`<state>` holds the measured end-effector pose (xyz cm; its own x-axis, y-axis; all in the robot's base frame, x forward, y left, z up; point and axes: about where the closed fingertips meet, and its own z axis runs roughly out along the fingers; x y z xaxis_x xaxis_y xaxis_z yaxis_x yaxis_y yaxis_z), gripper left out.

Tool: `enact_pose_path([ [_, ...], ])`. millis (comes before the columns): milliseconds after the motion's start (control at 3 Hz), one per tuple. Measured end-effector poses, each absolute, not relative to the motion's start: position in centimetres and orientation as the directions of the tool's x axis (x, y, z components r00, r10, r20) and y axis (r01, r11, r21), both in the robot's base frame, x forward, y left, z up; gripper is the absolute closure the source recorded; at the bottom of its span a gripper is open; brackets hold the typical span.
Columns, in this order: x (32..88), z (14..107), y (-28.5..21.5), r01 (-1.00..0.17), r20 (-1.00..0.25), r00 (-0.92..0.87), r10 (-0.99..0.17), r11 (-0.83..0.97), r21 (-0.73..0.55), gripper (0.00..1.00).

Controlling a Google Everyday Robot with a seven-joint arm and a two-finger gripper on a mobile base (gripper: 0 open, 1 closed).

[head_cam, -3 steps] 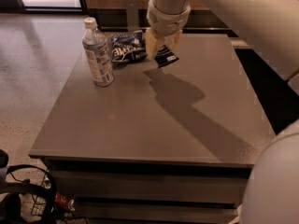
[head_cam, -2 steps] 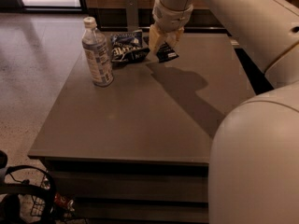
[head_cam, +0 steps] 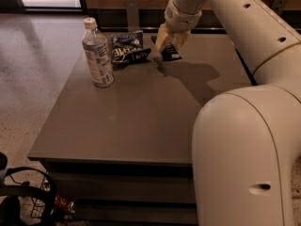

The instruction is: Move rxbar blueberry near blue chip bag

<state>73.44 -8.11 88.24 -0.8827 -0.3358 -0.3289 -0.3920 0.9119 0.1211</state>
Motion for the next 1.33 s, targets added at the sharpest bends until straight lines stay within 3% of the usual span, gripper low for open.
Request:
enact_pose_path([
  [667, 75.8, 85.9, -9.4, -0.265, -0.263, -0.936, -0.235, 0.961, 0.082, 0.98],
  [1333, 76.5, 85.4, -8.8, -0.275, -0.284, -0.928, -0.24, 0.957, 0.089, 0.53],
])
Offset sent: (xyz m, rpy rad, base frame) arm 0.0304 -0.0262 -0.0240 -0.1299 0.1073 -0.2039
